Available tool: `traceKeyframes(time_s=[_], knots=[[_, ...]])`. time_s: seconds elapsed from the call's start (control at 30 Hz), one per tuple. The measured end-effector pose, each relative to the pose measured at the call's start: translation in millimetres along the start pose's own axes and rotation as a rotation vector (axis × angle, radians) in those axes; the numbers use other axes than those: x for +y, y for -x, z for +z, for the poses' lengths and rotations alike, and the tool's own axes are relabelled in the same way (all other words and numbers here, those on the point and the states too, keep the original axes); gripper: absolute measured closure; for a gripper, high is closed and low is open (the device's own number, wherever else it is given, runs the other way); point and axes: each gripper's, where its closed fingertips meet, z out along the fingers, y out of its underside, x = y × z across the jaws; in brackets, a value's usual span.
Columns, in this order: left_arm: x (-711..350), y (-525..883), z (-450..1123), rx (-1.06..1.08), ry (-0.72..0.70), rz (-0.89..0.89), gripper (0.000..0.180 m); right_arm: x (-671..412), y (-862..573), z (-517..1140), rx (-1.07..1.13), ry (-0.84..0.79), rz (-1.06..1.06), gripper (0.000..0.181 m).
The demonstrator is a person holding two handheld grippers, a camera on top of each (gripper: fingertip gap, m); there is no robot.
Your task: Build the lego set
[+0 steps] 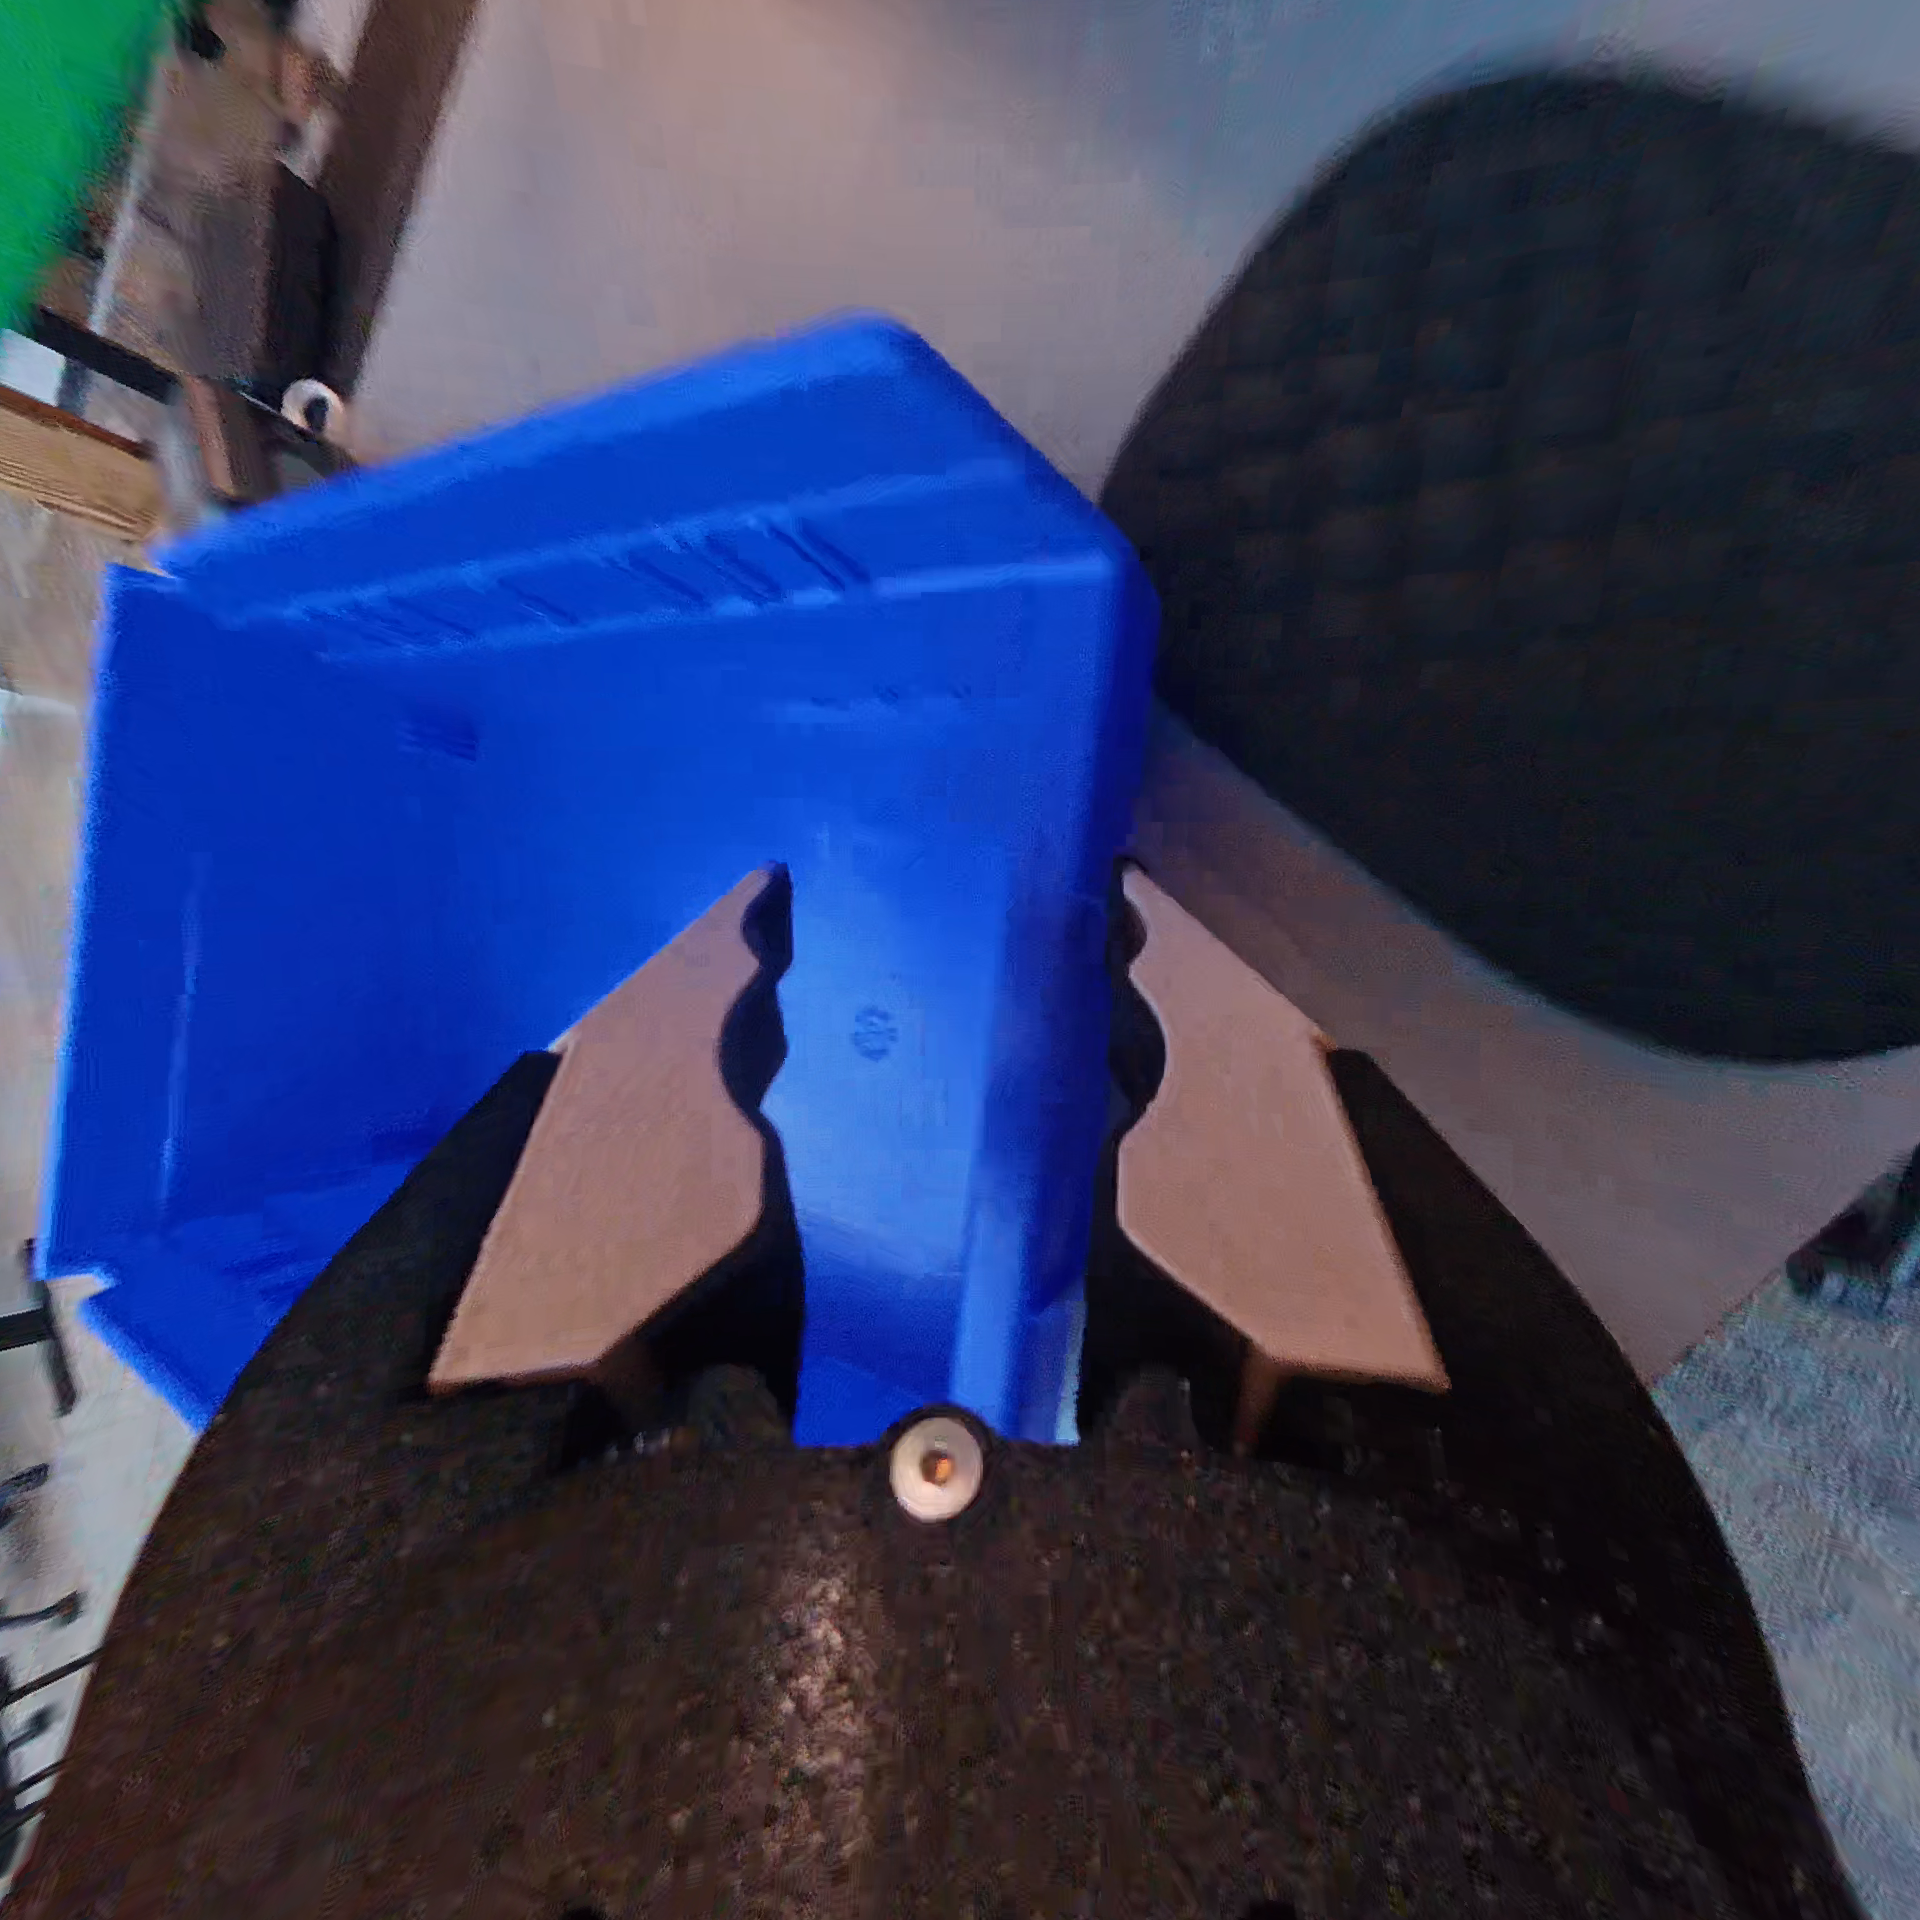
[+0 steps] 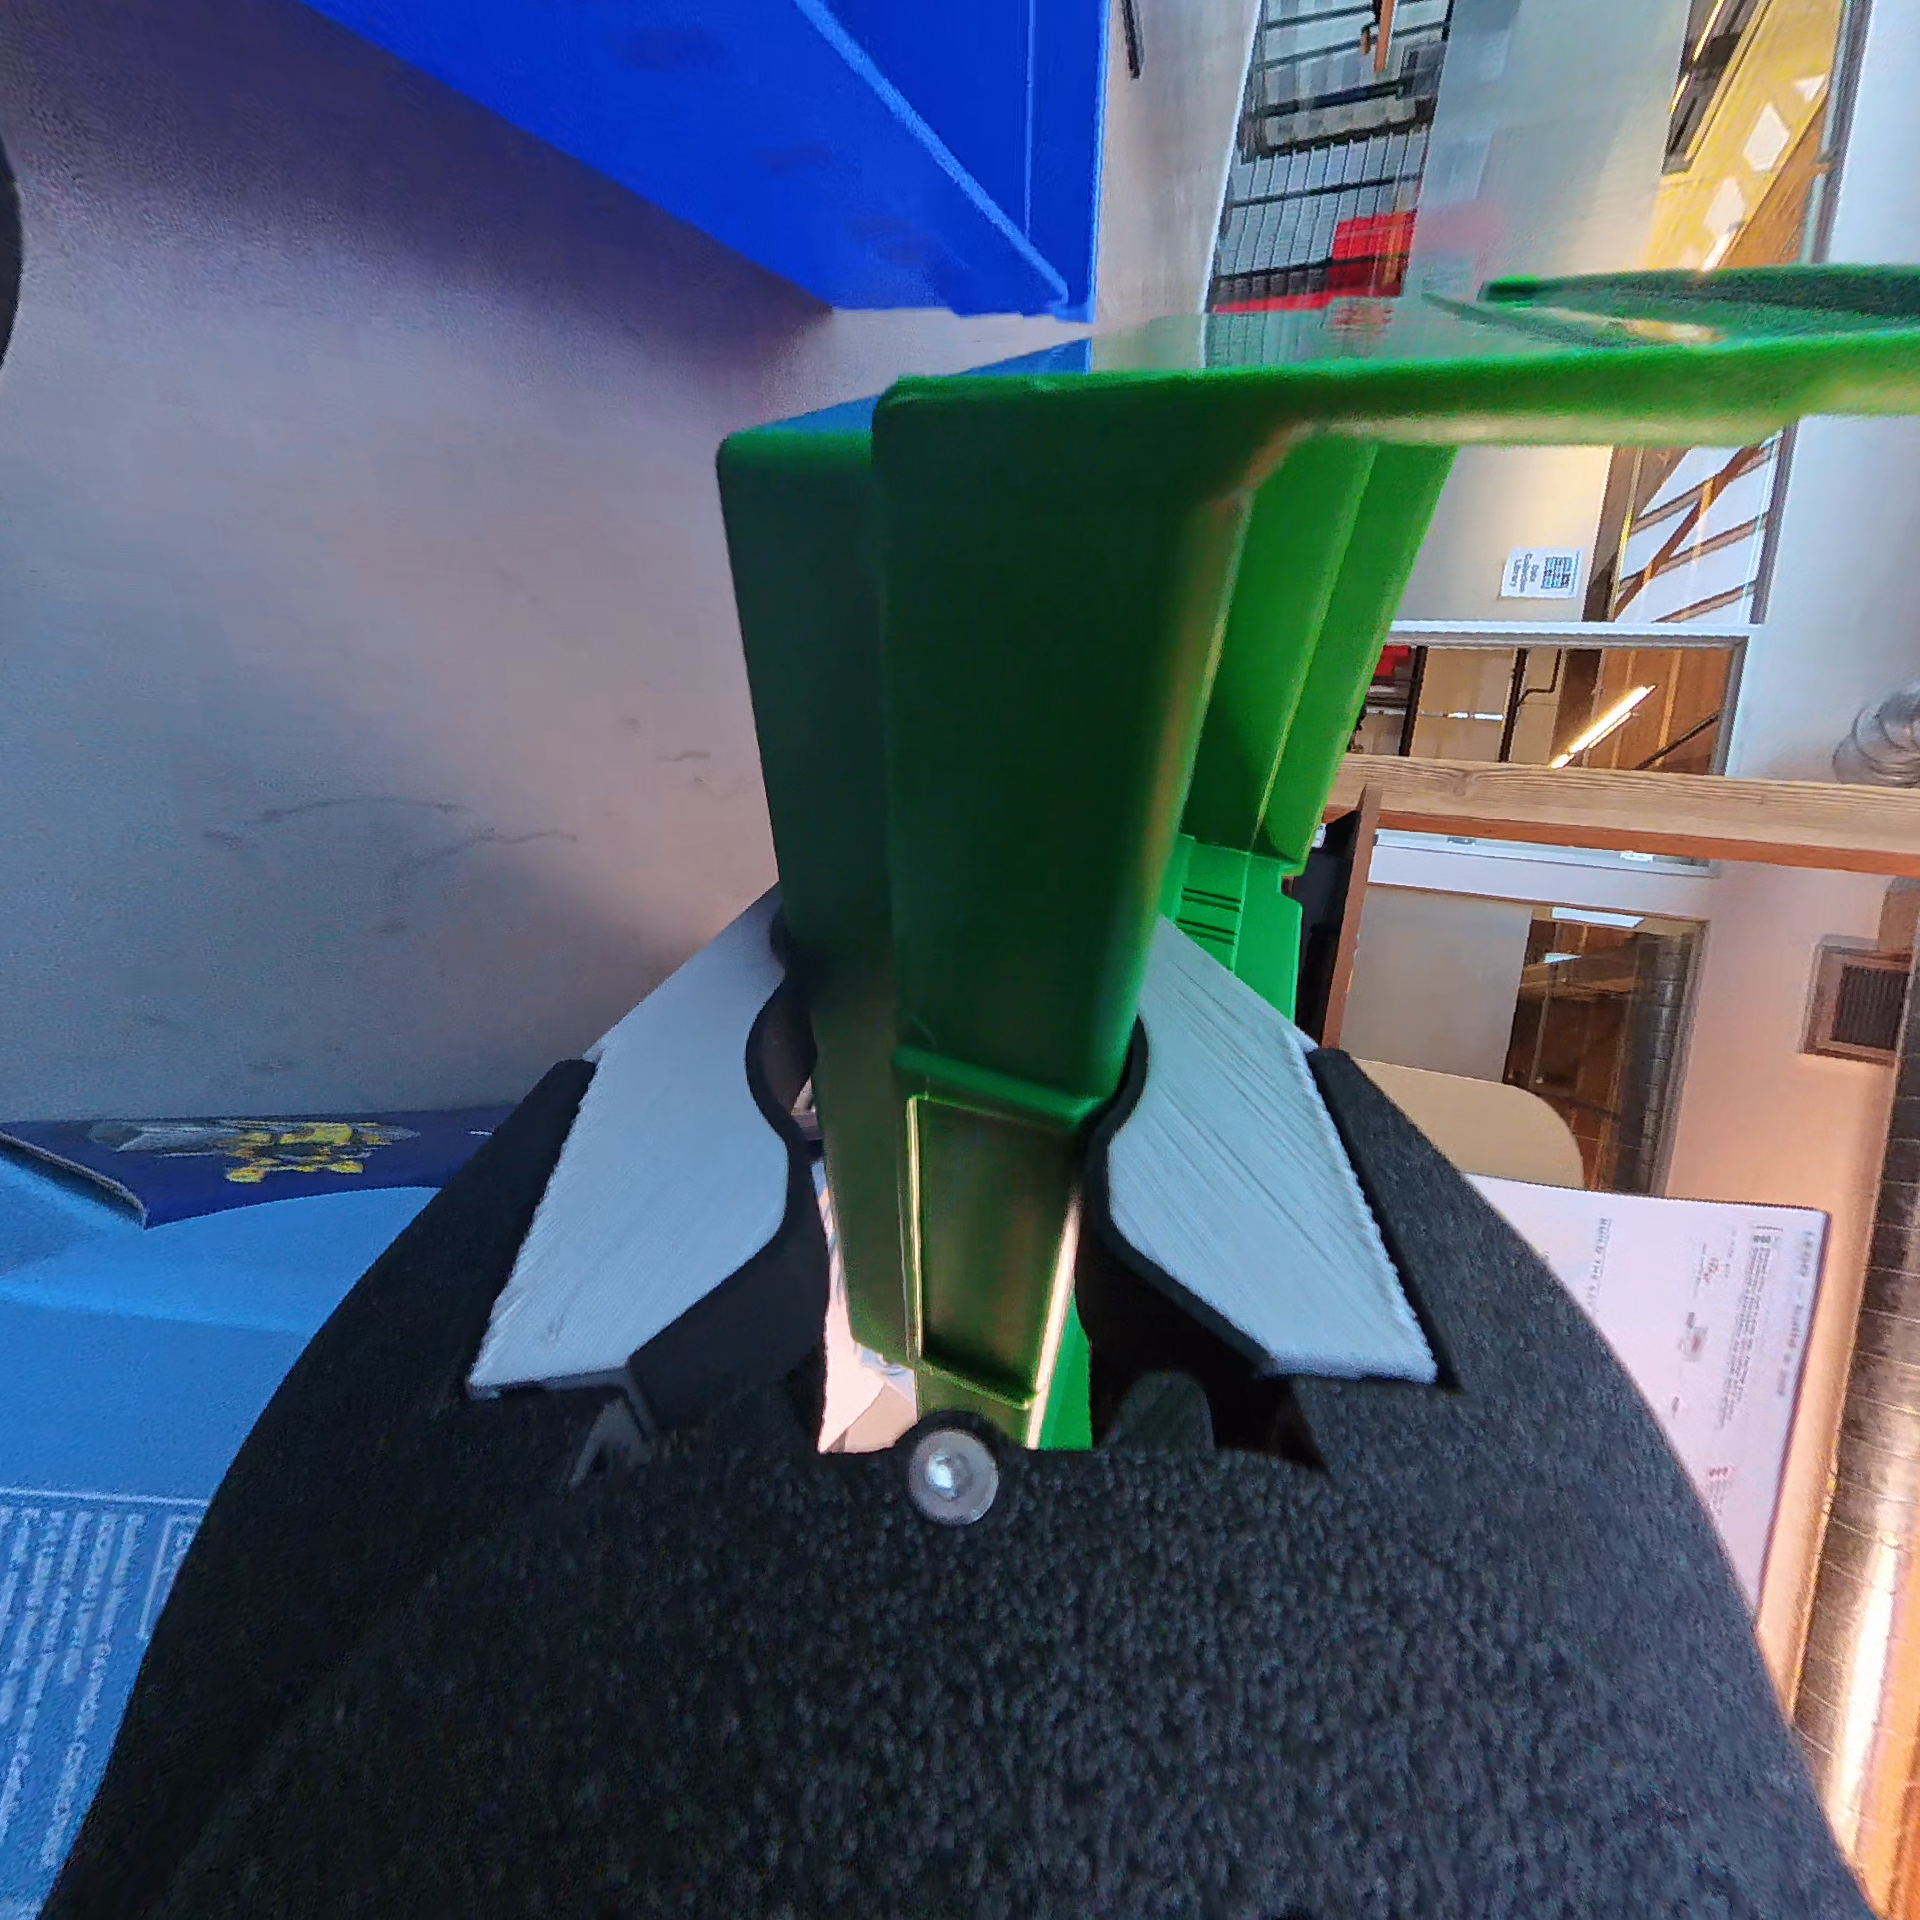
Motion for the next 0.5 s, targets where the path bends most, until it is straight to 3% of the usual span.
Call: traceKeyframes(time_s=[0.17, 0.27, 0.4, 0.5], knots=[[-106, 37, -68, -0.097, -0.39, -0.184, 0.131, 5, 11, 2, 0.018, 0.053, 0.046, 0.132], [-165, 49, -75, -0.086, -0.553, -0.401, 0.125, 8, 14, -3, 0.08, 0.107, 0.052, 0.132], [-217, 51, -44, -0.067, -0.658, -0.601, 0.098, 12, 15, -10, 0.138, 0.161, 0.048, 0.132], [-222, 66, -22, -0.273, -0.626, -0.57, 0.122, 16, 12, -14, 0.16, 0.175, 0.044, 0.132]])
